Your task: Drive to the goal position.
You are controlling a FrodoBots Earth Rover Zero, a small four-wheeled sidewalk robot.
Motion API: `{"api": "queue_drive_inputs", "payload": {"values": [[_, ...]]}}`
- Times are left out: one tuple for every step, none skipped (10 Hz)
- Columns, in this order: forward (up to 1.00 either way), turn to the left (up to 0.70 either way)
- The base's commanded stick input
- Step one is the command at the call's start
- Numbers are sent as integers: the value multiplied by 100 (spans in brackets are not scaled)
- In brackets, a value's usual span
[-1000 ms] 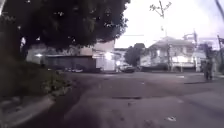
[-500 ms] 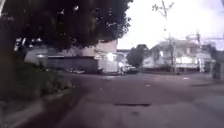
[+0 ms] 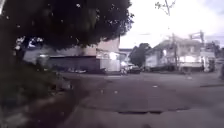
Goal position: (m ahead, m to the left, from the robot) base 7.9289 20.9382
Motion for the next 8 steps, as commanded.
{"api": "queue_drive_inputs", "payload": {"values": [[70,0],[70,0],[70,0],[70,0],[70,0],[70,0],[70,0],[70,0]]}}
